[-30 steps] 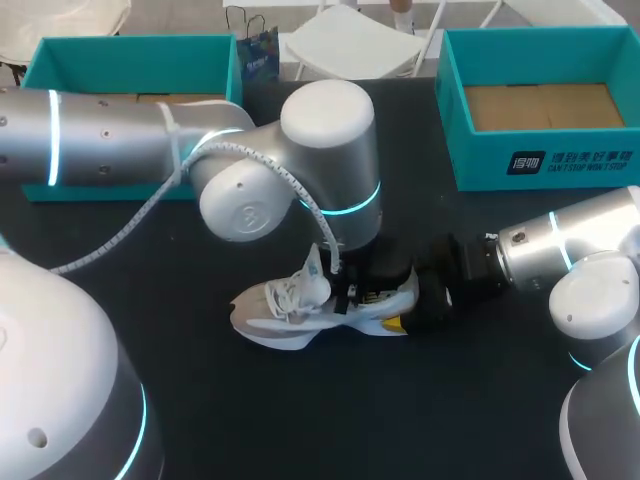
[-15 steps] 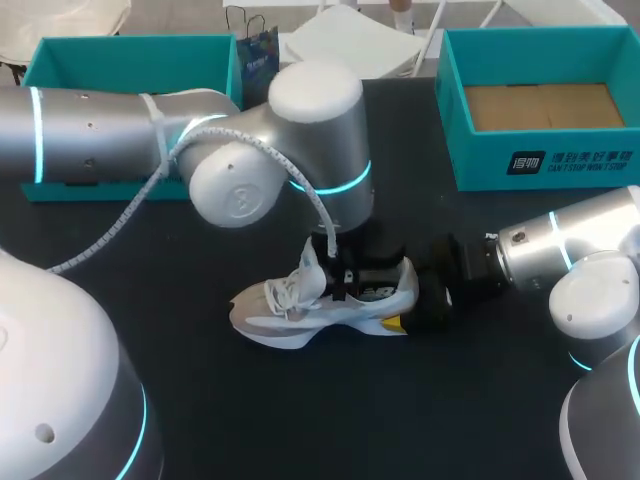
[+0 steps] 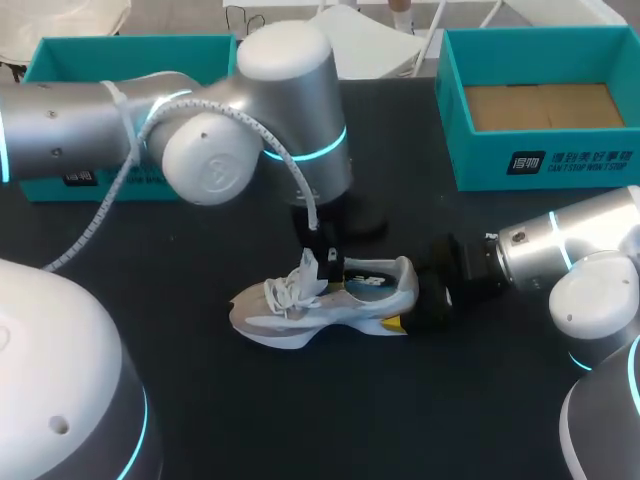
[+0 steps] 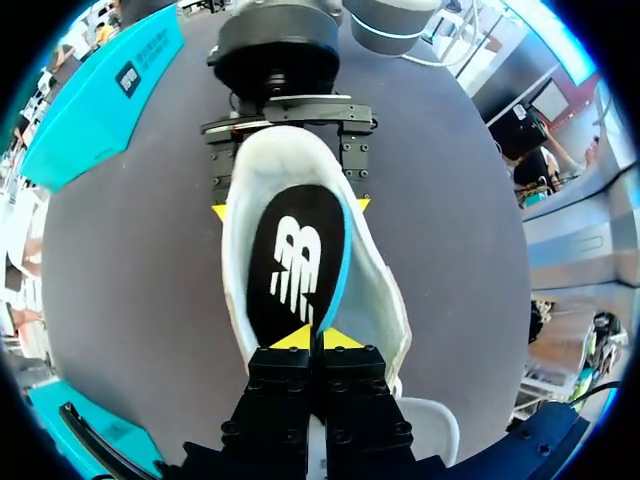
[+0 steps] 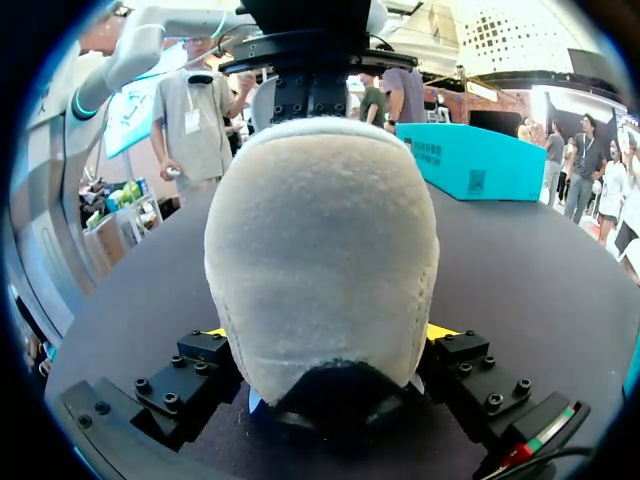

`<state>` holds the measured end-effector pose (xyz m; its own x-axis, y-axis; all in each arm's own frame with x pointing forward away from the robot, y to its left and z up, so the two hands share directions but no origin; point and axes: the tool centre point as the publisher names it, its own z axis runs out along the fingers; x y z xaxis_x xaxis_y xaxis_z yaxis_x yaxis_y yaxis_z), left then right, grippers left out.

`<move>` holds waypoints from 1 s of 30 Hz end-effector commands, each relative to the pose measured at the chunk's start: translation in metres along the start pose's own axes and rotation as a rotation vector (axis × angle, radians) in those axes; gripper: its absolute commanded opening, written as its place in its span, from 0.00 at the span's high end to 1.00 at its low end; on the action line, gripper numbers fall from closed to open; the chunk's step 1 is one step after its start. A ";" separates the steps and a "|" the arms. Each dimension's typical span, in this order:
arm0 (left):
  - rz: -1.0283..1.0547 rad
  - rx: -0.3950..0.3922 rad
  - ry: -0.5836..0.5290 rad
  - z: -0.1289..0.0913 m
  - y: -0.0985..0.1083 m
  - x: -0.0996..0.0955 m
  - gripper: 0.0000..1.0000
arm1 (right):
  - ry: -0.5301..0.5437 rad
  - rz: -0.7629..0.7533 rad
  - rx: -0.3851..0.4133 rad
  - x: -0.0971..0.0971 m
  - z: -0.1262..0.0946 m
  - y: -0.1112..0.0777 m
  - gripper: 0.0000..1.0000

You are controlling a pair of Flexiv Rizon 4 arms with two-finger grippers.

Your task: Take the shoe out of the shoebox, open the shoe tongue, remove and reinsert the insole, then place the shoe into the shoebox

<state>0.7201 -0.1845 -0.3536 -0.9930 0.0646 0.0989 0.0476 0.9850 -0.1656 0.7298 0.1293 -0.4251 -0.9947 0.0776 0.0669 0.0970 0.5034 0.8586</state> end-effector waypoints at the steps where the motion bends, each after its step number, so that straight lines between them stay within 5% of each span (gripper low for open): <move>1: -0.023 0.013 -0.008 -0.009 0.012 -0.002 1.00 | 0.000 0.001 0.002 0.000 0.006 -0.003 1.00; 11: -0.044 0.071 0.001 -0.031 0.004 0.002 1.00 | 0.000 0.001 0.002 0.000 0.006 -0.003 1.00; 30: 0.010 0.209 -0.012 -0.065 -0.070 0.015 1.00 | 0.000 0.001 0.002 0.000 0.006 -0.003 1.00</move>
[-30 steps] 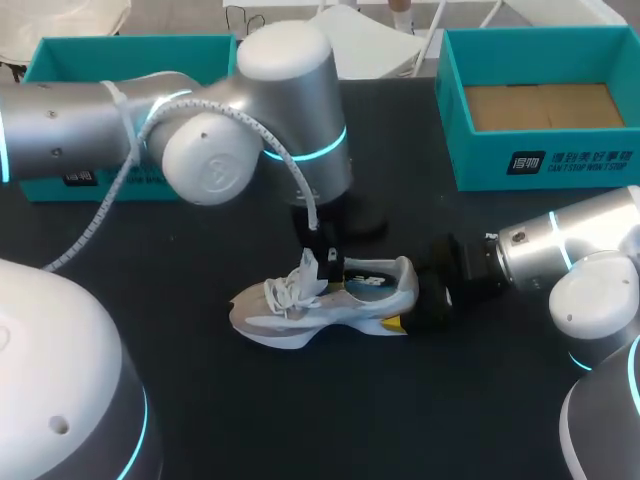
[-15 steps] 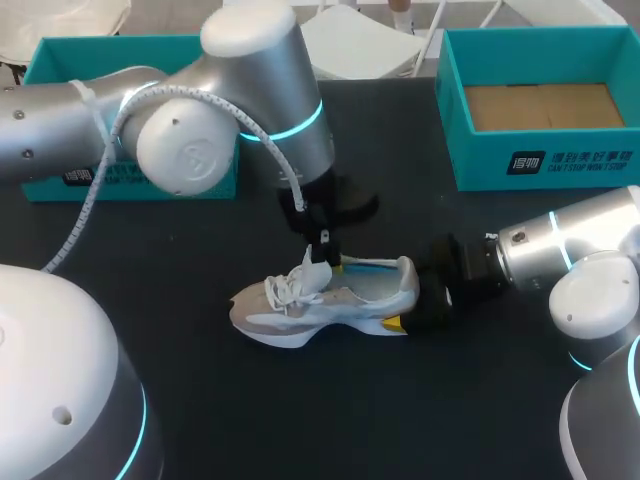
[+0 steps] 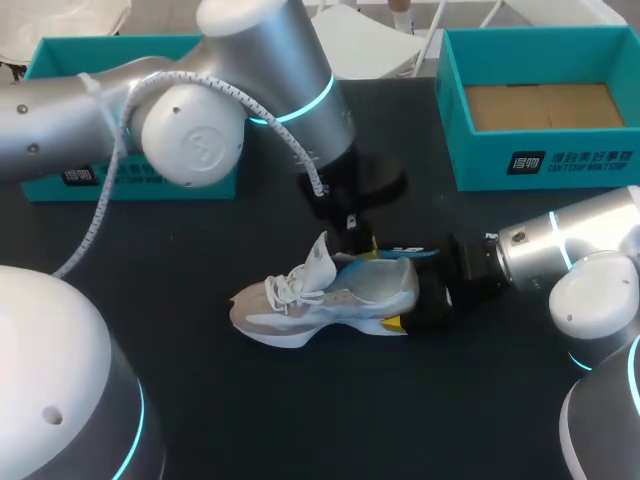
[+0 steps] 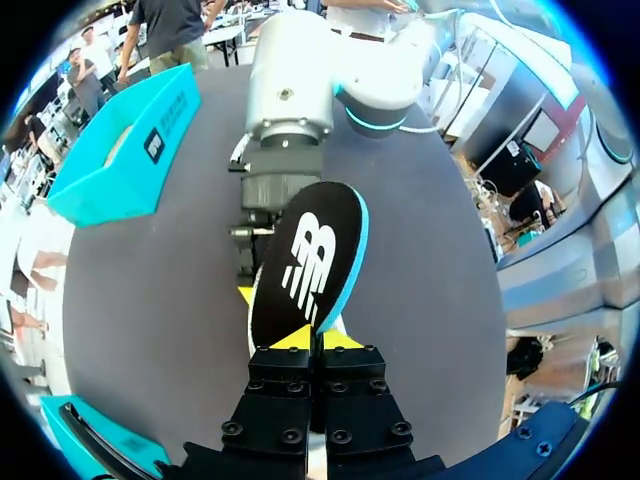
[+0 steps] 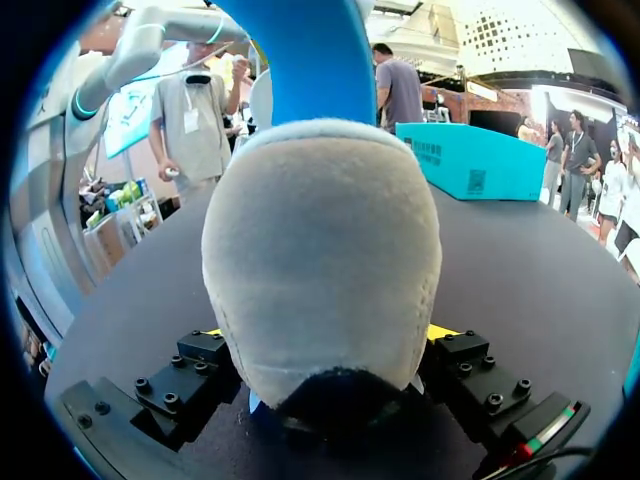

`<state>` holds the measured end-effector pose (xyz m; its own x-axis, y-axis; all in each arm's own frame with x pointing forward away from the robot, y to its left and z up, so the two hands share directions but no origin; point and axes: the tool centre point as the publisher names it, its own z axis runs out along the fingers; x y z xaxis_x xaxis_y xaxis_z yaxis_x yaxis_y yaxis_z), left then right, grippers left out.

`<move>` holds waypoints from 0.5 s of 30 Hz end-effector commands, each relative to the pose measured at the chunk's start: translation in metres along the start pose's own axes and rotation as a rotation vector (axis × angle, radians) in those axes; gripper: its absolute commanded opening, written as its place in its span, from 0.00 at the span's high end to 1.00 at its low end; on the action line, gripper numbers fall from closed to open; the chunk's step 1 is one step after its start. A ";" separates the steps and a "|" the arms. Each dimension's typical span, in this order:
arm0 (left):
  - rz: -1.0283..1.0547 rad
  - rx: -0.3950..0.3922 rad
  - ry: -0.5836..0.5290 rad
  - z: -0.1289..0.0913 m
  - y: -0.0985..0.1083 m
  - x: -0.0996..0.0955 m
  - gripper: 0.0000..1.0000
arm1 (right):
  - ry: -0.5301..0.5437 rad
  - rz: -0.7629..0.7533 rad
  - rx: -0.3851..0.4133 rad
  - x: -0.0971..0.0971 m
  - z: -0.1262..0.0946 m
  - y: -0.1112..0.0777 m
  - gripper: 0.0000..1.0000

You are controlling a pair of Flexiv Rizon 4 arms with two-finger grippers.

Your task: Take the shoe out of the shoebox, open the shoe tongue, remove and reinsert the insole, then place the shoe into the shoebox

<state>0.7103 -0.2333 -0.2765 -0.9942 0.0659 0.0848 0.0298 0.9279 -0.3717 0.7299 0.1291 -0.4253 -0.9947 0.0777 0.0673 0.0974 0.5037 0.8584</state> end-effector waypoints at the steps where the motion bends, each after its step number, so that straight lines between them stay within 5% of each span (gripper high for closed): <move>1: 0.014 -0.009 -0.001 0.006 -0.010 0.002 1.00 | 0.000 0.000 0.002 0.000 0.006 -0.002 1.00; 7: 0.044 0.002 -0.049 0.019 -0.011 0.008 0.98 | 0.000 0.000 0.002 0.000 0.006 -0.002 1.00; 12: 0.057 -0.008 -0.101 0.025 -0.008 0.011 0.74 | 0.000 0.000 0.002 0.000 0.006 -0.002 1.00; 15: 0.064 -0.022 -0.137 0.028 -0.006 0.012 0.70 | 0.000 0.000 0.002 0.000 0.006 -0.002 1.00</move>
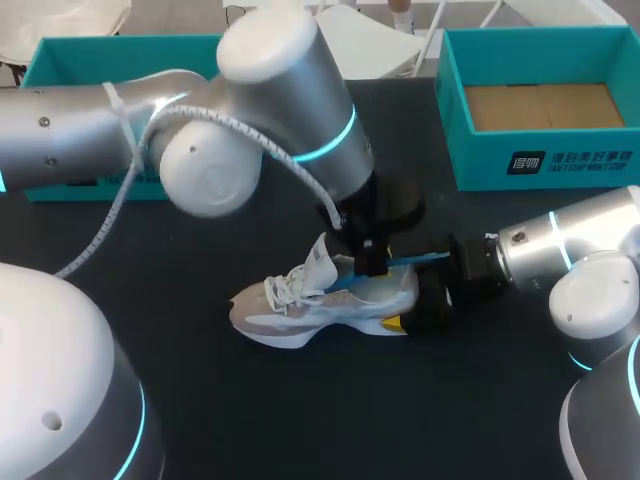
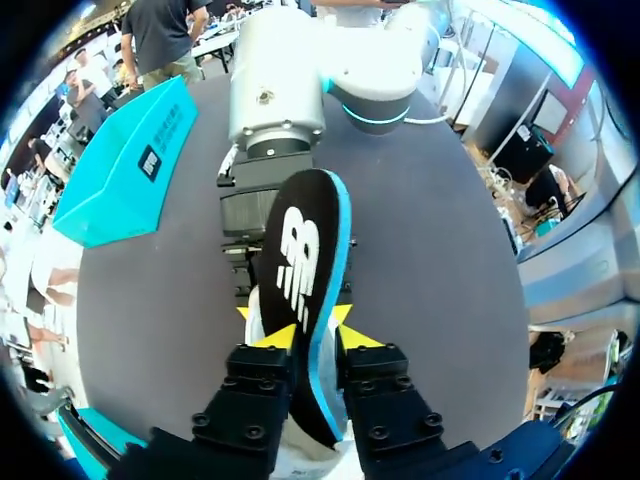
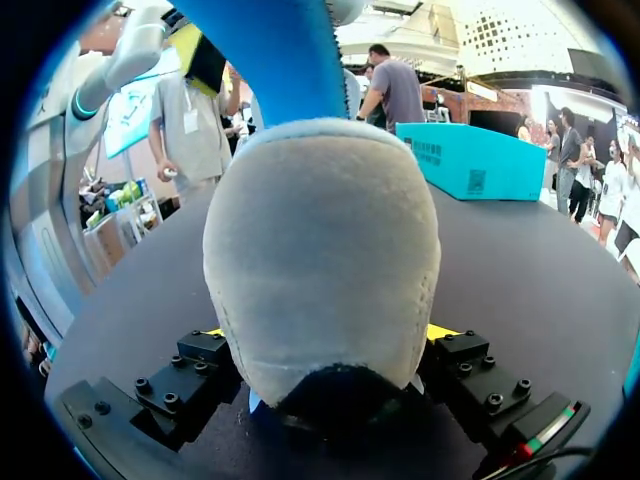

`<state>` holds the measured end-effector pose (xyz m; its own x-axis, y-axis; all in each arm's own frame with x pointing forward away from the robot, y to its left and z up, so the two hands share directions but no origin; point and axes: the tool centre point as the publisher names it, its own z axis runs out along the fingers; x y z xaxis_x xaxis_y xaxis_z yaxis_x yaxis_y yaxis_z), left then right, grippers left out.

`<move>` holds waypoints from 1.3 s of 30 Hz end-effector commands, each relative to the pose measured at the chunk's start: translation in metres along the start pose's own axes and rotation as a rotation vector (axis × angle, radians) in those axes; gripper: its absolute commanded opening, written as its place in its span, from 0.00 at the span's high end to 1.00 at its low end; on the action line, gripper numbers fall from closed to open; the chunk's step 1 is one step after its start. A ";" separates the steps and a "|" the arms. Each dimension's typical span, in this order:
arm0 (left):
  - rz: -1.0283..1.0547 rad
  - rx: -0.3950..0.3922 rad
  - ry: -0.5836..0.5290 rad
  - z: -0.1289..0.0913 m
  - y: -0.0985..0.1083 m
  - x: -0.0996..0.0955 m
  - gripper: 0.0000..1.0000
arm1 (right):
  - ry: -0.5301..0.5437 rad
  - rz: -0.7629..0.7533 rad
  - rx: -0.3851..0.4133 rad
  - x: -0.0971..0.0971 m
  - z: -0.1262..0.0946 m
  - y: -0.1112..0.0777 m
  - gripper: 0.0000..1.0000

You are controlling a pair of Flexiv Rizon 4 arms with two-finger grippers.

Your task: Take the shoe out of the shoebox, open the shoe tongue, remove and reinsert the insole, then place the shoe into the shoebox

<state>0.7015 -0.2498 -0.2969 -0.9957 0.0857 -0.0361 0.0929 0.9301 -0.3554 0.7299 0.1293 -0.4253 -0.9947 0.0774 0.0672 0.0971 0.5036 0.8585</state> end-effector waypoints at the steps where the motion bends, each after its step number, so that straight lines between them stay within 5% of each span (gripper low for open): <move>1: 0.008 -0.002 -0.050 0.003 0.003 0.008 0.64 | 0.000 0.001 0.002 0.000 0.006 -0.002 1.00; 26: 0.044 0.145 -0.191 0.016 0.001 -0.018 0.63 | 0.000 0.001 0.002 0.000 0.006 -0.002 1.00; 31: 0.040 0.174 -0.183 0.018 -0.002 -0.018 0.76 | 0.000 0.001 0.002 0.000 0.006 -0.002 1.00; 34: 0.039 0.175 -0.181 0.020 -0.005 -0.016 1.00 | 0.000 0.001 0.002 0.000 0.006 -0.002 1.00; 39: 0.037 0.172 -0.173 0.021 -0.006 -0.017 1.00 | 0.000 0.001 0.002 0.000 0.006 -0.002 1.00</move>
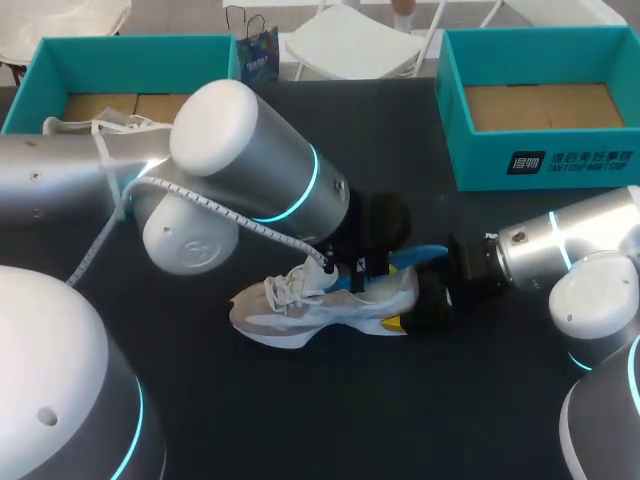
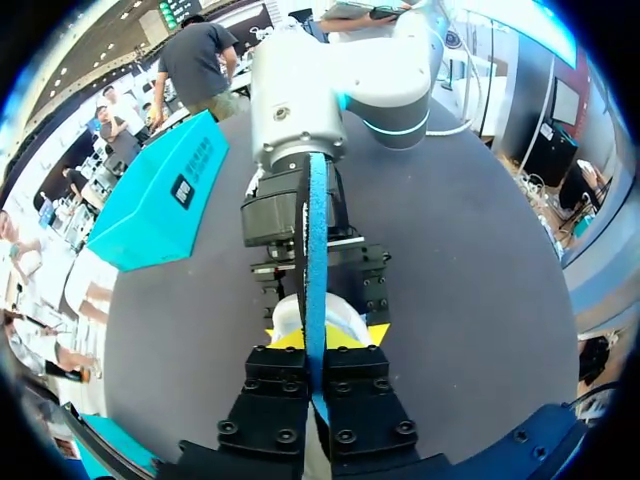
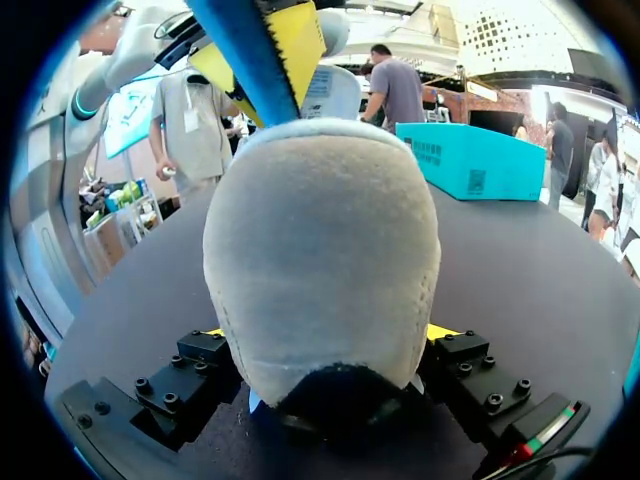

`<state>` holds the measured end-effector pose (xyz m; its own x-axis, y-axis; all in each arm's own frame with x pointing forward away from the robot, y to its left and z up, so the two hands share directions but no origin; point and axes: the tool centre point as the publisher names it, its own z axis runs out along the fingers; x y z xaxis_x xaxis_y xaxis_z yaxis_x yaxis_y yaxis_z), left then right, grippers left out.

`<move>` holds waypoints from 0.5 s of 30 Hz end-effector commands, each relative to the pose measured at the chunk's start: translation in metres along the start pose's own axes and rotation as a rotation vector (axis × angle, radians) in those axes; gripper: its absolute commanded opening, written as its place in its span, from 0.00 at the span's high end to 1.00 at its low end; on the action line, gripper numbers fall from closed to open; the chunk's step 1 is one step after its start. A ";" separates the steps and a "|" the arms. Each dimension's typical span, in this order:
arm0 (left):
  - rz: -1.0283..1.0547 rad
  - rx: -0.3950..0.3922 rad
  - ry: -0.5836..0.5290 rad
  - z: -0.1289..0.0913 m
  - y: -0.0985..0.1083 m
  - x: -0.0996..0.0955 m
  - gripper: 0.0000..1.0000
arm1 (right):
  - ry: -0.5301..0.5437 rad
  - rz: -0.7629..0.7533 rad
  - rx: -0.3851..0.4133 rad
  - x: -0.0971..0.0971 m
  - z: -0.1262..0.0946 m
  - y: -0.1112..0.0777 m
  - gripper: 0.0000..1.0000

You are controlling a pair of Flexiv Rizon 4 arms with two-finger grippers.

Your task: Take the shoe out of the shoebox, open the shoe tongue, remove and reinsert the insole, then place the shoe into the shoebox

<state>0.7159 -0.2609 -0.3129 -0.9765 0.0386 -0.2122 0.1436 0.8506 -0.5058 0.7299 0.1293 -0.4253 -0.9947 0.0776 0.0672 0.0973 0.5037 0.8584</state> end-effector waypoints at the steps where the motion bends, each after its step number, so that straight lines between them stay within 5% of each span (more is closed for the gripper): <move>1: -0.001 0.001 0.006 -0.001 -0.003 -0.002 1.00 | 0.000 0.001 0.002 0.000 0.006 -0.002 1.00; 15: -0.091 0.165 0.126 -0.073 -0.046 -0.006 1.00 | 0.000 0.001 0.002 0.000 0.006 -0.002 1.00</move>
<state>0.7046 -0.2781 -0.2490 -0.9962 0.0160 -0.0852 0.0676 0.7579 -0.6488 0.7299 0.1293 -0.4253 -0.9947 0.0776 0.0673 0.0973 0.5036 0.8584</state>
